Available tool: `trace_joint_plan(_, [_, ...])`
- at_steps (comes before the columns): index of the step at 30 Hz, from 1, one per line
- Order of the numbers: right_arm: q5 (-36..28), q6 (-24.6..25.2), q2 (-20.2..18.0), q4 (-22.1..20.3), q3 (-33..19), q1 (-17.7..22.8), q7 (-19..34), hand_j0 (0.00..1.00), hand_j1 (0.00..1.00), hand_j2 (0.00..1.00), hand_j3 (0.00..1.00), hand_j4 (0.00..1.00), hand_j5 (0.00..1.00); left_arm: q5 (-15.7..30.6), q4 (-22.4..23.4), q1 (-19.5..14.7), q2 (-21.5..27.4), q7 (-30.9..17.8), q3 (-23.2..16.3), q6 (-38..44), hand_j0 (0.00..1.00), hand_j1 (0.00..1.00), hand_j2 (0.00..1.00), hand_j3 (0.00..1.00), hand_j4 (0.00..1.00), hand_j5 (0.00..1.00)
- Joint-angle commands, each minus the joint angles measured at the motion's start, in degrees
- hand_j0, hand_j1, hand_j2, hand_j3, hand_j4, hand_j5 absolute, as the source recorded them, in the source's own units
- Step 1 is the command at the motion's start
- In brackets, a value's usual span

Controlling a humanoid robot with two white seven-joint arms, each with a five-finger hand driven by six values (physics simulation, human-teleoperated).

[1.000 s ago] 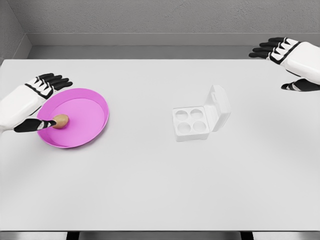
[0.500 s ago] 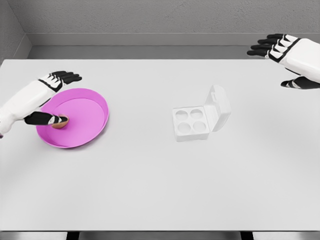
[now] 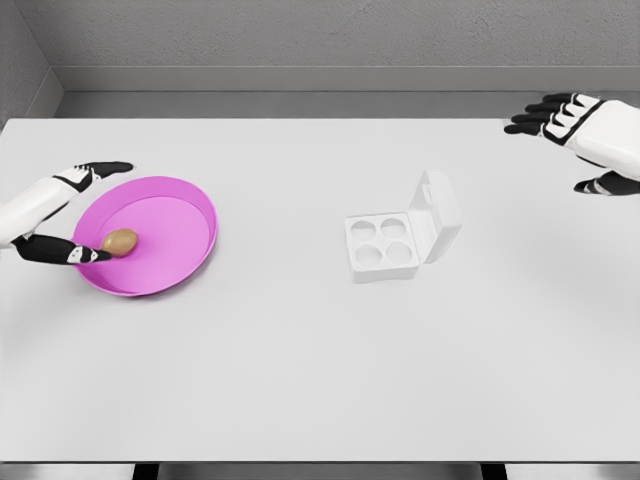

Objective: Pack egg into the box and close the box lid

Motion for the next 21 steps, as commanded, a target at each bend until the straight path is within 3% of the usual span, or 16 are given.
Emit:
trace_joint_plan(1, [-0.1, 0.1, -0.3, 0.3, 0.4, 0.0, 0.0, 1.0, 1.0, 1.0, 1.0, 1.0, 1.0, 2.2, 1.6, -0.1, 1.8, 0.0, -1.0, 0.1, 1.0, 1.0, 1.0, 1.0, 1.0, 1.0])
trace_joint_plan(4, [0.6, 0.1, -1.1, 1.3, 0.7, -0.3, 0.0, 1.0, 1.0, 1.0, 1.0, 1.0, 1.0, 3.2, -1.0, -0.2, 1.8, -0.8, -1.2, 0.1, 1.0, 1.0, 1.0, 1.0, 1.0, 1.0])
trace_joint_plan(6, [1.5, 0.1, -0.6, 1.8, 3.4, -0.5, -0.1, 1.0, 1.0, 1.0, 1.0, 1.0, 1.0, 3.1, -7.3, 0.1, 2.2, -6.2, -1.1, 7.2, 1.0, 1.0, 1.0, 1.0, 1.0, 1.0])
trace_joint_plan(8, [2.5, 0.1, -0.3, 2.1, 4.5, -0.7, -0.1, 1.0, 1.0, 1.0, 1.0, 1.0, 1.0, 2.3, -8.7, 0.4, 2.3, -9.8, -1.1, 9.7, 1.0, 1.0, 1.0, 1.0, 1.0, 1.0])
trace_joint_plan(12, [4.0, 0.1, 1.3, 3.3, 5.1, -1.1, 2.0, 0.86, 0.86, 0.86, 0.86, 0.86, 0.86, 3.5, -10.1, 0.0, 2.9, -14.0, -1.0, 15.6, 1.0, 1.0, 1.0, 1.0, 1.0, 1.0])
trace_joint_plan(14, [4.1, 0.1, 2.3, 4.0, 5.2, -1.5, 4.2, 0.8, 0.8, 0.8, 0.8, 0.8, 0.8, 3.9, -10.1, -0.3, 2.6, -14.0, -0.5, 15.8, 0.93, 0.93, 0.93, 0.93, 0.93, 0.93])
trace_joint_plan(17, [4.2, 0.1, 3.9, 5.3, 5.3, -1.6, 5.3, 0.74, 0.74, 0.74, 0.74, 0.74, 0.74, 8.7, -7.5, -1.8, 2.3, -14.1, -0.4, 19.3, 0.93, 0.93, 0.93, 0.93, 0.93, 0.93])
trace_joint_plan(21, [4.2, 0.1, 4.8, 5.3, 5.3, -2.0, 6.6, 0.69, 0.69, 0.69, 0.69, 0.69, 0.69, 9.2, -4.6, -3.7, 1.9, -14.1, -0.5, 22.1, 0.92, 0.92, 0.92, 0.92, 0.92, 0.92])
